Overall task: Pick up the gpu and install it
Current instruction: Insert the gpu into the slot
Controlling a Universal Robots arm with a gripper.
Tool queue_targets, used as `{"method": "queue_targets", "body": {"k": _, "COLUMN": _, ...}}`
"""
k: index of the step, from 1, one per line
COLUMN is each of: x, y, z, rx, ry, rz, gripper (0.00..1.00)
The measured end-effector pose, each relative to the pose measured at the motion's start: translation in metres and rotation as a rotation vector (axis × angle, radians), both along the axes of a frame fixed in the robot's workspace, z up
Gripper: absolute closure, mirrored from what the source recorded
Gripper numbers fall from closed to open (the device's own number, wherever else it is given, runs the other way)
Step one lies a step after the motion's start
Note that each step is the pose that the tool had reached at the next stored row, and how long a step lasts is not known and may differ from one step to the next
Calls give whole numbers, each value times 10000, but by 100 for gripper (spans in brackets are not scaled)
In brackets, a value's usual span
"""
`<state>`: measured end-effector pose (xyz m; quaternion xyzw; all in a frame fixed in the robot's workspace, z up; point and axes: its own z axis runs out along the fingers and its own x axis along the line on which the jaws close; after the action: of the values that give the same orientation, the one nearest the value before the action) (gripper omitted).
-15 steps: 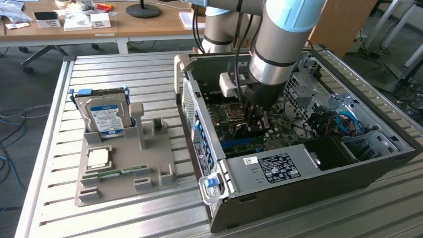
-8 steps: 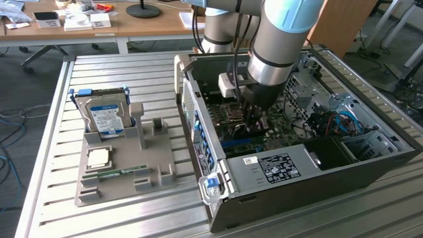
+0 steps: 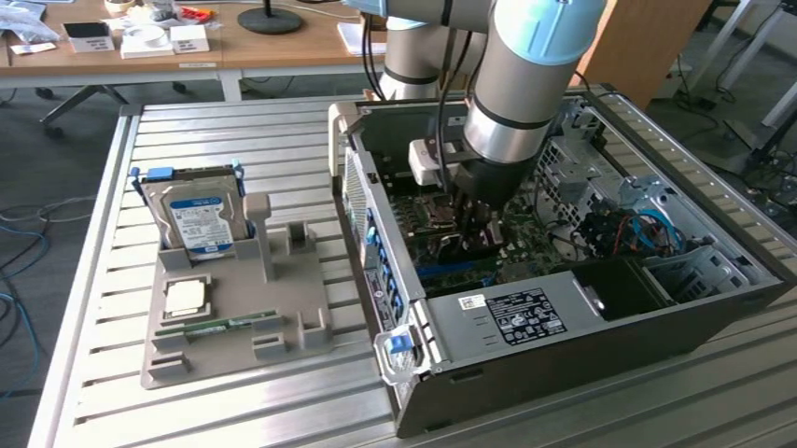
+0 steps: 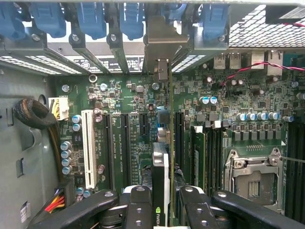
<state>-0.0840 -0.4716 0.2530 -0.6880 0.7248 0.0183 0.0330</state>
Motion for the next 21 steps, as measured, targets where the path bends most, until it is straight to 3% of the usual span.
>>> {"method": "queue_targets", "body": {"k": 21, "x": 28, "y": -8, "z": -1, "rx": -1, "ry": 35, "rz": -100, "gripper": 73}}
